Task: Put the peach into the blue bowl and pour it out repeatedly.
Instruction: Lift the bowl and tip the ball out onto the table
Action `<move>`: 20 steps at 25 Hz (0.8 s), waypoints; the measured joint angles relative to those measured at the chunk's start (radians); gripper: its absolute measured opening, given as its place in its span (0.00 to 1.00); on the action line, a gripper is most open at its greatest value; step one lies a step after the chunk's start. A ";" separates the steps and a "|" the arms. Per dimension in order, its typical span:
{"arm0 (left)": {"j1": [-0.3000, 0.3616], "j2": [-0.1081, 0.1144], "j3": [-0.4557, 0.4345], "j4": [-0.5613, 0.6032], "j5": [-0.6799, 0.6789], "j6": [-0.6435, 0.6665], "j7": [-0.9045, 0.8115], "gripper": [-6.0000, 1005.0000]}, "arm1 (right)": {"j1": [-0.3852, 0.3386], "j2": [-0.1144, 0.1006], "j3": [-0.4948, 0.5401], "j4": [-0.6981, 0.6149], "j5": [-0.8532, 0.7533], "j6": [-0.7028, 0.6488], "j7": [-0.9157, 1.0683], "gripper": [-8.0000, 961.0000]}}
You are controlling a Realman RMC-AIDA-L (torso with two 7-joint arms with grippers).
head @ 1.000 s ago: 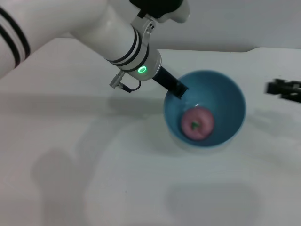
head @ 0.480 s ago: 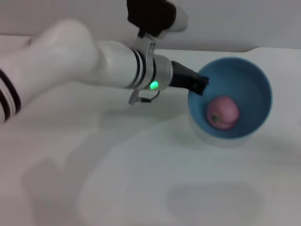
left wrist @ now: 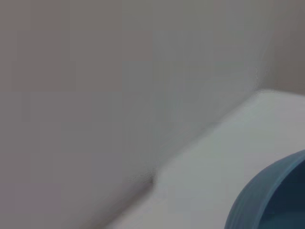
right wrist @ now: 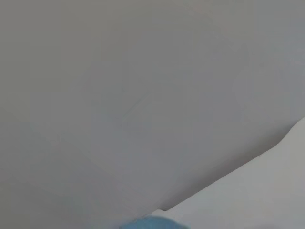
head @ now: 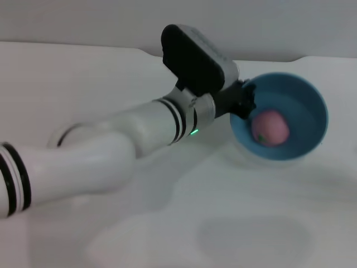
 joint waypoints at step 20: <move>0.008 -0.004 0.269 -0.092 -0.008 -0.535 0.373 0.00 | 0.002 0.003 0.001 0.028 0.003 0.000 0.007 0.53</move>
